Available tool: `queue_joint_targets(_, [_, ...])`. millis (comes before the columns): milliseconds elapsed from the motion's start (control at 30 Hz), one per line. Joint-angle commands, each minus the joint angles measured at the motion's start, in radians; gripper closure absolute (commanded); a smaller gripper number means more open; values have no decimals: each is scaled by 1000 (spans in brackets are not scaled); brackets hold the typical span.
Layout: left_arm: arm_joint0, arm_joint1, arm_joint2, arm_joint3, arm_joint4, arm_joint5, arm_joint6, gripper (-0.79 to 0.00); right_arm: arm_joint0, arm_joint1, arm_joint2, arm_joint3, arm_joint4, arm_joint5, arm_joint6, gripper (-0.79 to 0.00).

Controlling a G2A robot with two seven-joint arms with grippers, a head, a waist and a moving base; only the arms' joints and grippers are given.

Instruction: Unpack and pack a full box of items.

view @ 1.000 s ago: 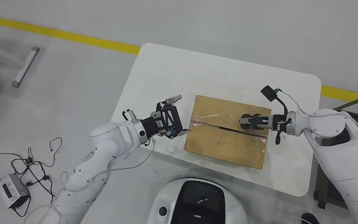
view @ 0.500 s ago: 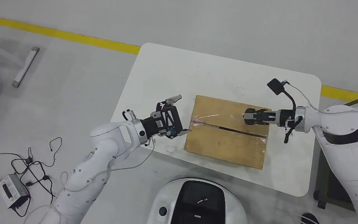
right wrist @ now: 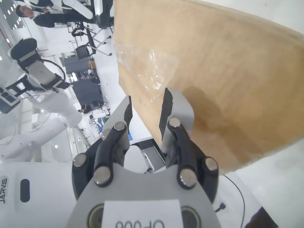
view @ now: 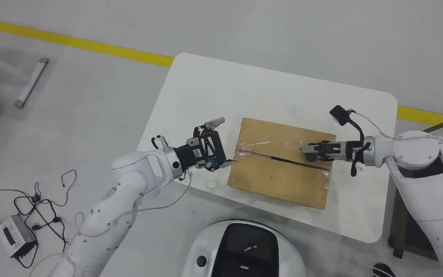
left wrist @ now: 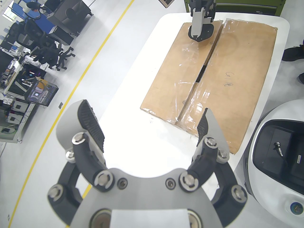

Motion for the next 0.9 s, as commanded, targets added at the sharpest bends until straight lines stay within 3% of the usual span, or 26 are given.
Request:
queue_joint_targets(0, [0, 0, 0, 0, 0, 0, 0, -785, 18, -6, -22, 18, -4, 8, -2, -311])
queue_joint_targets(867, [0, 0, 0, 0, 0, 0, 0, -785, 131, -51, -144, 112, -31, 19, -29, -339])
